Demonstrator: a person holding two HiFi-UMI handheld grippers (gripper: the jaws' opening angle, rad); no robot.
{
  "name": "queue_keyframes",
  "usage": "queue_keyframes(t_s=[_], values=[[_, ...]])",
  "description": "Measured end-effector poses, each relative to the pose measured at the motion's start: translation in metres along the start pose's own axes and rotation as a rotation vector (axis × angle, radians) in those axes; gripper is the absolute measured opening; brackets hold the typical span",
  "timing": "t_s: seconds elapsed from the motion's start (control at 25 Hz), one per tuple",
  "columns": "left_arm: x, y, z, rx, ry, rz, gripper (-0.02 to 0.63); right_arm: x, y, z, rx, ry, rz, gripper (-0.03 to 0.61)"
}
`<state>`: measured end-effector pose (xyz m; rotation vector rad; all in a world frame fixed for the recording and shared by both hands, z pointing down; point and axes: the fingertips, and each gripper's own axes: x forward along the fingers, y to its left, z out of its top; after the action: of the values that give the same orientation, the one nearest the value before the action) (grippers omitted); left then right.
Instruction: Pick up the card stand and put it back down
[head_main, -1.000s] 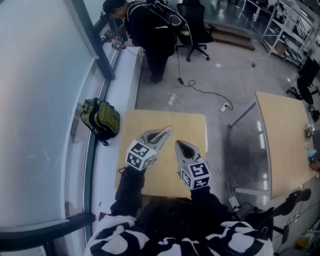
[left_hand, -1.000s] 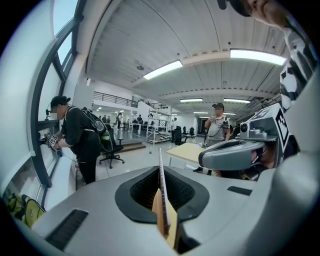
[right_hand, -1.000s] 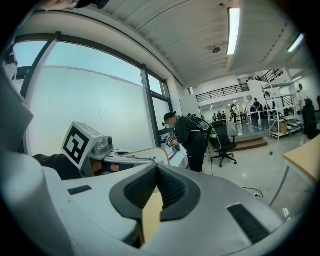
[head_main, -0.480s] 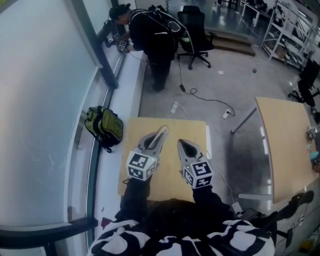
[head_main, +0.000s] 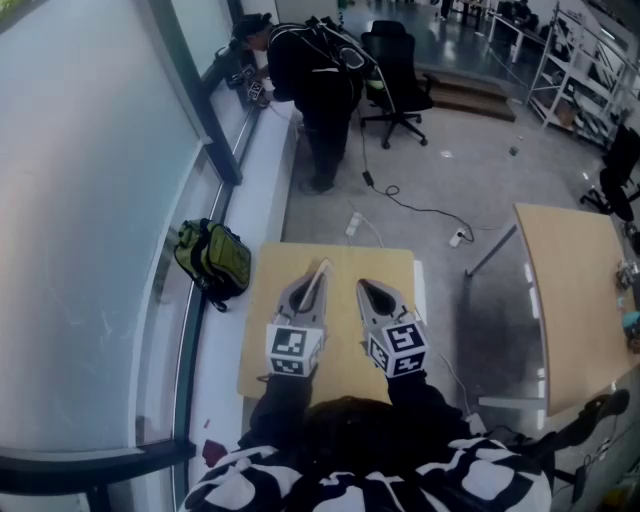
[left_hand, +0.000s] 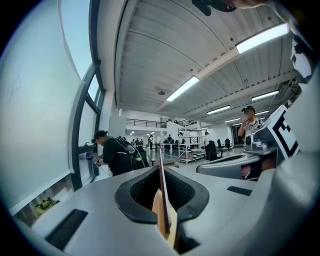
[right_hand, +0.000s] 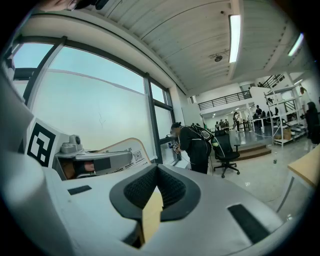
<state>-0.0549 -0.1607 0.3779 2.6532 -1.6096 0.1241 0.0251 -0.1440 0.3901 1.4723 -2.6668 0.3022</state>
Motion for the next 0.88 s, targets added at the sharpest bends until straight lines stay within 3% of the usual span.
queue_keyframes(t_s=[0.32, 0.88], values=[[-0.010, 0.010, 0.011, 0.015, -0.062, 0.112, 0.018, 0.006, 0.002, 0.000, -0.015, 0.004, 0.008, 0.020], [-0.014, 0.011, 0.002, -0.008, -0.061, 0.095, 0.018, 0.005, 0.006, -0.002, -0.019, 0.014, 0.008, 0.018]])
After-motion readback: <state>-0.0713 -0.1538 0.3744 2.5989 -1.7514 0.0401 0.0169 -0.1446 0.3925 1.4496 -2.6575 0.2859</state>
